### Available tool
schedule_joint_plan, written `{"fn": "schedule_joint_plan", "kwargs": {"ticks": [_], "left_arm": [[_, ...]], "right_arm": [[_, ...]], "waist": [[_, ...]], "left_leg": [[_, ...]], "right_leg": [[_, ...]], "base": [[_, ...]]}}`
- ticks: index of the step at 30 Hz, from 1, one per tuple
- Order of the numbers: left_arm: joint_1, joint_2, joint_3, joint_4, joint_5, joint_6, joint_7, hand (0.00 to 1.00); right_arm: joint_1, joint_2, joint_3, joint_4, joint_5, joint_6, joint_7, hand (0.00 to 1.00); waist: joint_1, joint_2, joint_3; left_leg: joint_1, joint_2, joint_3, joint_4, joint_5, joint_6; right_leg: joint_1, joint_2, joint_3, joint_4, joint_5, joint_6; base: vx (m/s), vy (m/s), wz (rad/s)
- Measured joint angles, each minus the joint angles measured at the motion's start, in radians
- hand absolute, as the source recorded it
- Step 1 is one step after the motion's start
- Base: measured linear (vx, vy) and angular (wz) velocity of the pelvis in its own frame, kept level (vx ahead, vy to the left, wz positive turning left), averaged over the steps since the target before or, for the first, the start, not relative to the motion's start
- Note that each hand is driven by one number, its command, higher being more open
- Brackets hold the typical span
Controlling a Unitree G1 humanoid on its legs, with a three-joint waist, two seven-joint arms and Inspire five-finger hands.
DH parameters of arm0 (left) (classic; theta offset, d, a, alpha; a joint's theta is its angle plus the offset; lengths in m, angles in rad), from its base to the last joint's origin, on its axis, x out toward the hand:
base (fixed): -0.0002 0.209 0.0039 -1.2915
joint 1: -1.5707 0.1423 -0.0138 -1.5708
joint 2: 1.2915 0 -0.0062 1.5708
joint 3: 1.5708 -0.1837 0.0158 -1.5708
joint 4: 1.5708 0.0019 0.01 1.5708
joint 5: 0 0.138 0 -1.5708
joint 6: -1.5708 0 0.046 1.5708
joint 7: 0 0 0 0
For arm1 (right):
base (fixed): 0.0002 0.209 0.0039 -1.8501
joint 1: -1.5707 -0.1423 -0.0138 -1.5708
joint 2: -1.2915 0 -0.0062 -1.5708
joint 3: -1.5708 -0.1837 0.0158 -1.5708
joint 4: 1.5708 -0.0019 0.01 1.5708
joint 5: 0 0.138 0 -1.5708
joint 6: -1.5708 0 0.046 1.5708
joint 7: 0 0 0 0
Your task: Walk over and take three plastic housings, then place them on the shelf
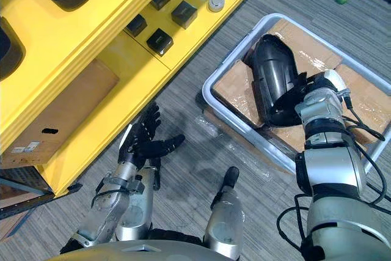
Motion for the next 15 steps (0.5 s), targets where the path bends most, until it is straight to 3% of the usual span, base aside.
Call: {"fn": "schedule_joint_plan", "kwargs": {"ticks": [3, 7, 9, 13, 15], "left_arm": [[0.005, 0.031, 0.009, -0.019, 0.0, 0.001, -0.044, 1.0], [0.002, 0.041, 0.027, -0.067, -0.001, 0.025, -0.1, 1.0], [-0.006, 0.047, 0.031, -0.099, -0.019, 0.065, -0.103, 1.0], [-0.02, 0.049, 0.035, -0.096, -0.117, 0.203, -0.122, 1.0], [-0.03, 0.037, 0.033, -0.088, -0.181, 0.266, -0.12, 1.0]], "right_arm": [[0.064, 0.0, -0.01, -0.11, -0.001, -0.03, -0.05, 0.0], [0.167, 0.003, -0.023, -0.294, -0.012, -0.116, -0.143, 0.0], [0.221, 0.029, -0.052, -0.389, -0.014, -0.14, -0.178, 0.0], [0.391, 0.133, -0.088, -0.583, -0.068, -0.188, -0.226, 0.0], [0.457, 0.164, -0.09, -0.656, -0.092, -0.217, -0.254, 0.0]], "waist": [[-0.016, -0.007, 0.004], [-0.036, -0.026, -0.009], [-0.046, -0.048, -0.026], [-0.066, -0.101, -0.13], [-0.076, -0.112, -0.174]], "left_leg": [[0.035, 0.0, 0.003, -0.042, 0.018, -0.005], [0.107, 0.002, 0.015, -0.12, 0.045, -0.016], [0.138, 0.003, 0.02, -0.17, 0.066, -0.021], [0.219, 0.005, 0.048, -0.271, 0.093, -0.031], [0.247, 0.003, 0.062, -0.3, 0.096, -0.033]], "right_leg": [[0.023, 0.004, -0.003, -0.011, -0.001, -0.002], [0.068, 0.014, -0.006, -0.04, -0.002, -0.004], [0.084, 0.019, -0.011, -0.054, -0.002, -0.004], [0.122, 0.028, -0.01, -0.09, -0.003, -0.006], [0.134, 0.028, -0.01, -0.098, -0.003, -0.006]], "base": [[0.03, -0.036, 0.02], [0.04, -0.037, -0.01], [0.04, -0.042, 0.01], [0.11, -0.027, -0.08], [0.08, -0.005, -0.12]]}}
